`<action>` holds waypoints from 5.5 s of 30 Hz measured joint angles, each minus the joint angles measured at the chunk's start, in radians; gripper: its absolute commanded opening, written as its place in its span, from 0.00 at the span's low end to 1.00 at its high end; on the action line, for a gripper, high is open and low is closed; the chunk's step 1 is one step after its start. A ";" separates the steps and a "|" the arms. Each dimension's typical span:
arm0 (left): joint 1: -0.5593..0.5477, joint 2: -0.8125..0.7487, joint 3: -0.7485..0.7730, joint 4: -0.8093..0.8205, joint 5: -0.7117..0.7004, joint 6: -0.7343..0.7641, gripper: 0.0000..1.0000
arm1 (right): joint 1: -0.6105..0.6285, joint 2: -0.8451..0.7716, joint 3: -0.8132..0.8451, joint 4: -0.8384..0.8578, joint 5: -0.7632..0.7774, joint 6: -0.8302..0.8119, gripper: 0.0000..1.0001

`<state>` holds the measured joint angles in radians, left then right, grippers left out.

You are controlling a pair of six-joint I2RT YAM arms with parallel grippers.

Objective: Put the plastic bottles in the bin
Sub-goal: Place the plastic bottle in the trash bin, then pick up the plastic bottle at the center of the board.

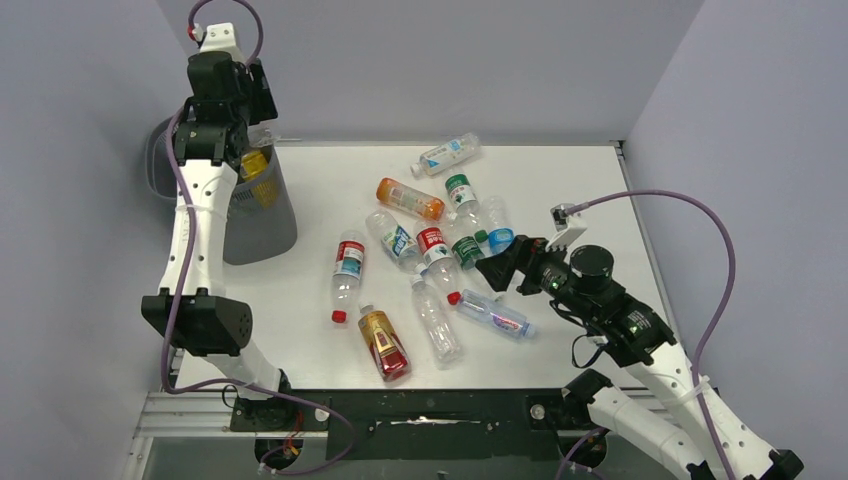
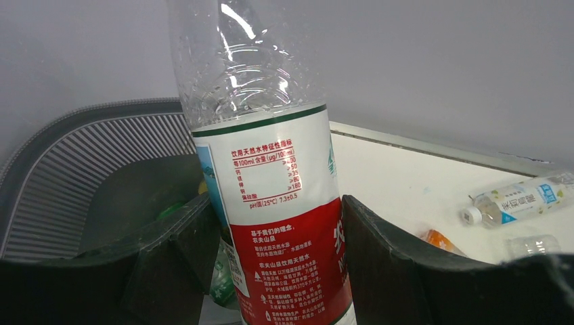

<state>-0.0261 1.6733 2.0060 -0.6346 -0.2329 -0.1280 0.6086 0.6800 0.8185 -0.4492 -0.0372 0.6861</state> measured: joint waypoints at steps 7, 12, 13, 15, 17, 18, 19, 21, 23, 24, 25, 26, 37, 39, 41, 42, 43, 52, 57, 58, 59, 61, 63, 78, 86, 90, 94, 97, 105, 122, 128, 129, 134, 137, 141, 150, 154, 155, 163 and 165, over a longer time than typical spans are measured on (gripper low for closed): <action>0.015 0.010 -0.004 0.001 -0.007 -0.006 0.59 | 0.000 0.011 -0.001 0.005 -0.008 0.000 0.98; 0.042 0.014 -0.038 0.003 -0.013 -0.021 0.61 | 0.000 0.011 -0.005 0.010 -0.008 0.002 0.98; 0.047 0.014 -0.050 0.004 -0.015 -0.022 0.62 | 0.000 0.010 -0.008 0.011 -0.008 0.002 0.98; 0.058 0.014 -0.087 0.009 -0.021 -0.027 0.66 | 0.000 0.010 -0.018 0.011 -0.008 0.002 0.98; 0.068 0.014 -0.121 0.008 -0.026 -0.031 0.74 | 0.000 0.012 -0.023 0.010 -0.007 0.001 0.98; 0.070 0.014 -0.134 0.008 -0.026 -0.035 0.79 | 0.000 0.014 -0.025 0.009 -0.007 0.000 0.98; 0.072 0.014 -0.143 0.006 -0.026 -0.039 0.82 | 0.000 0.017 -0.025 0.006 -0.005 -0.002 0.98; 0.073 0.014 -0.150 0.002 -0.026 -0.046 0.83 | 0.000 0.030 -0.025 0.002 0.002 -0.010 0.98; 0.072 0.014 -0.151 0.002 -0.025 -0.050 0.84 | 0.000 0.048 -0.025 -0.014 0.011 -0.023 0.98; 0.072 0.014 -0.152 0.002 -0.025 -0.051 0.84 | 0.000 0.056 -0.025 -0.023 0.018 -0.027 0.98; 0.073 0.013 -0.154 0.002 -0.024 -0.051 0.84 | 0.000 0.071 -0.025 -0.032 0.024 -0.033 0.98; 0.073 0.012 -0.158 0.003 -0.024 -0.051 0.84 | 0.000 0.084 -0.025 -0.041 0.030 -0.039 0.98; 0.052 -0.050 -0.223 -0.001 0.060 -0.080 0.84 | 0.000 0.215 -0.057 -0.076 0.044 -0.082 0.98; 0.028 -0.077 -0.237 -0.003 0.069 -0.084 0.84 | 0.000 0.245 -0.072 -0.076 0.041 -0.086 0.98; -0.006 -0.103 -0.248 -0.005 0.075 -0.090 0.85 | 0.000 0.273 -0.084 -0.076 0.035 -0.091 0.98; -0.028 -0.116 -0.252 -0.005 0.077 -0.093 0.85 | 0.000 0.286 -0.088 -0.076 0.032 -0.093 0.98; -0.046 -0.127 -0.256 -0.005 0.079 -0.095 0.85 | 0.000 0.295 -0.090 -0.076 0.028 -0.095 0.98; -0.196 -0.208 -0.330 0.001 0.084 -0.108 0.85 | 0.002 0.352 -0.128 -0.082 0.011 -0.090 1.00; -0.231 -0.209 -0.379 0.004 0.084 -0.122 0.85 | 0.010 0.395 -0.143 -0.100 0.030 -0.075 1.00; -0.236 -0.209 -0.387 0.003 0.084 -0.123 0.85 | 0.014 0.404 -0.146 -0.101 0.033 -0.072 1.00; -0.242 -0.209 -0.396 0.003 0.084 -0.124 0.85 | 0.021 0.417 -0.150 -0.105 0.042 -0.069 1.00; -0.250 -0.209 -0.407 0.003 0.084 -0.126 0.85 | 0.035 0.431 -0.150 -0.100 0.065 -0.065 1.00; -0.256 -0.209 -0.409 0.003 0.084 -0.127 0.85 | 0.051 0.442 -0.154 -0.104 0.078 -0.053 1.00; -0.299 -0.208 -0.414 0.010 0.090 -0.134 0.85 | 0.166 0.555 -0.169 -0.144 0.131 -0.001 0.58; -0.324 -0.209 -0.463 0.047 0.183 -0.172 0.85 | 0.166 0.523 -0.167 -0.155 0.131 -0.001 0.42; -0.331 -0.211 -0.509 0.084 0.276 -0.219 0.85 | 0.166 0.470 -0.139 -0.193 0.132 -0.005 0.42; -0.360 -0.238 -0.594 0.174 0.386 -0.294 0.85 | 0.166 0.376 -0.079 -0.215 0.134 -0.015 0.43; -0.410 -0.262 -0.674 0.266 0.461 -0.361 0.85 | 0.166 0.301 -0.033 -0.212 0.135 -0.025 0.43; -0.551 -0.270 -0.836 0.523 0.568 -0.510 0.85 | 0.166 0.232 0.050 -0.198 0.156 -0.043 0.44; -0.726 -0.198 -0.858 0.700 0.553 -0.609 0.85 | 0.156 0.235 0.108 -0.180 0.228 -0.055 0.44; -0.760 -0.171 -0.845 0.700 0.533 -0.612 0.85 | 0.151 0.237 0.111 -0.175 0.229 -0.063 0.44; -0.765 -0.165 -0.842 0.700 0.529 -0.612 0.85 | 0.150 0.237 0.112 -0.174 0.229 -0.066 0.44; -0.782 -0.142 -0.822 0.700 0.514 -0.612 0.70 | 0.150 0.237 0.112 -0.174 0.230 -0.069 0.44; -0.790 -0.133 -0.810 0.700 0.503 -0.613 0.57 | 0.148 0.236 0.112 -0.175 0.231 -0.070 0.45; -0.797 -0.126 -0.793 0.701 0.499 -0.614 0.40 | 0.145 0.229 0.112 -0.173 0.235 -0.073 0.46; -0.800 -0.115 -0.771 0.700 0.507 -0.616 0.33 | 0.141 0.211 0.111 -0.174 0.245 -0.072 0.52; -0.801 -0.113 -0.770 0.700 0.511 -0.616 0.32 | 0.141 0.203 0.105 -0.172 0.245 -0.069 0.57; -0.802 -0.108 -0.768 0.700 0.512 -0.617 0.32 | 0.141 0.199 0.101 -0.172 0.245 -0.068 0.57; -0.803 -0.076 -0.745 0.693 0.521 -0.612 0.31 | 0.137 0.195 0.090 -0.173 0.263 -0.065 0.80; -0.803 -0.069 -0.743 0.680 0.505 -0.595 0.31 | 0.138 0.193 0.090 -0.169 0.258 -0.064 0.88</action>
<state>-0.8291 1.6047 1.2633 0.0452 0.2722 -0.7235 0.7467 0.8726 0.9081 -0.6182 0.2207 0.6224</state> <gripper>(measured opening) 0.526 0.777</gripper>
